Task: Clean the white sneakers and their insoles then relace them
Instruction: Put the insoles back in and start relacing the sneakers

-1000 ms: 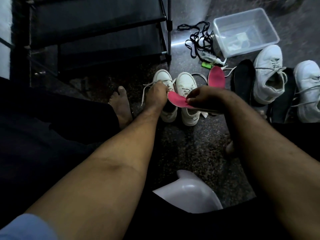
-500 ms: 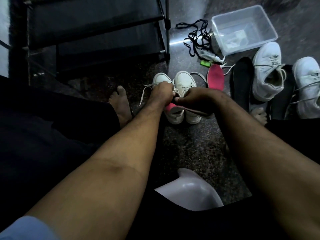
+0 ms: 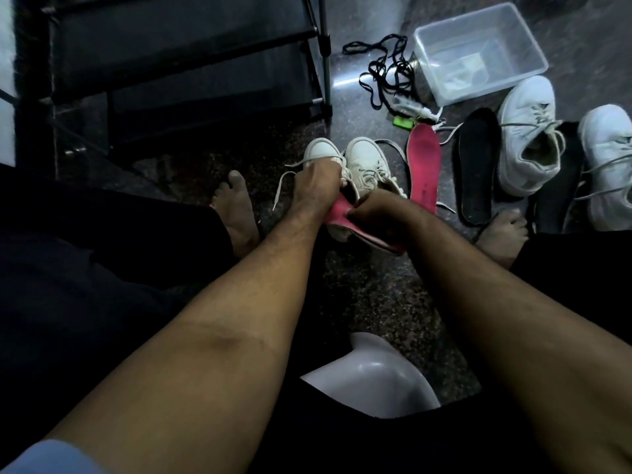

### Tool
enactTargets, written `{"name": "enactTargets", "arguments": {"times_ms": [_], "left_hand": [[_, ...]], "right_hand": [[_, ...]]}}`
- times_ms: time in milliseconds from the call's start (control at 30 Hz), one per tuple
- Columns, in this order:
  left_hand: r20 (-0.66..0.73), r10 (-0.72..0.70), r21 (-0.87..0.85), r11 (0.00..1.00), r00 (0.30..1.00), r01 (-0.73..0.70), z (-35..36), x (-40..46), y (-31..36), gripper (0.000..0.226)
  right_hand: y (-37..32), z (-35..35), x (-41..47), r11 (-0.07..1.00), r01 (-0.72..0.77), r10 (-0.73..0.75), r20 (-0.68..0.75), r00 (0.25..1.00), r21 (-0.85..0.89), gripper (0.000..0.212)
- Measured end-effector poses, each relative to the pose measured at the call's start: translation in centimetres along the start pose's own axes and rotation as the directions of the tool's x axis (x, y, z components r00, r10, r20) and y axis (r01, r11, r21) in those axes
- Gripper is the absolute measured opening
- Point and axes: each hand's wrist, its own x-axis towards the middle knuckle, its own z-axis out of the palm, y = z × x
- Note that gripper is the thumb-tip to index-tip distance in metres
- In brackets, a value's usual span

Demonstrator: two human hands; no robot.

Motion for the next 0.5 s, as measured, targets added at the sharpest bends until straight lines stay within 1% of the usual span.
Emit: {"name": "enactTargets", "arguments": {"times_ms": [67, 133, 200, 267, 333, 433, 500], "left_hand": [[-0.035, 0.035, -0.023, 0.999, 0.999, -0.036, 0.6, -0.5, -0.3, 0.022], [-0.07, 0.09, -0.025, 0.995, 0.994, -0.092, 1.3, -1.0, -0.6, 0.02], [-0.081, 0.114, -0.021, 0.993, 0.99, -0.116, 1.8, -1.0, -0.8, 0.02], [-0.07, 0.127, 0.008, 0.992, 0.989, -0.126, 2.0, -1.0, -0.7, 0.02], [-0.059, 0.151, 0.071, 0.987, 0.987, -0.147, 1.9, -1.1, -0.3, 0.022], [-0.027, 0.174, 0.157, 0.973, 0.984, -0.168, 1.5, -1.4, 0.1, 0.026], [0.008, 0.18, 0.164, 0.97, 0.984, -0.179, 1.4, -1.4, 0.2, 0.028]], "right_hand": [[0.7, -0.5, -0.2, 0.994, 0.034, -0.03, -0.046, 0.999, 0.106, 0.018], [1.1, -1.0, 0.1, 0.977, 0.001, 0.014, -0.067, 0.998, 0.215, 0.021], [1.2, -1.3, 0.3, 0.968, -0.045, 0.06, -0.051, 0.997, 0.247, 0.022], [1.3, -1.1, 0.0, 0.965, -0.06, 0.065, -0.011, 0.998, 0.256, 0.019], [1.2, -0.6, -0.4, 0.964, -0.029, 0.026, 0.014, 1.0, 0.265, 0.004], [0.7, 0.5, -0.4, 0.964, 0.053, -0.053, -0.005, 0.999, 0.26, 0.023], [0.6, 0.8, -0.2, 0.981, 0.105, -0.1, -0.038, 0.994, 0.161, 0.034]]}}
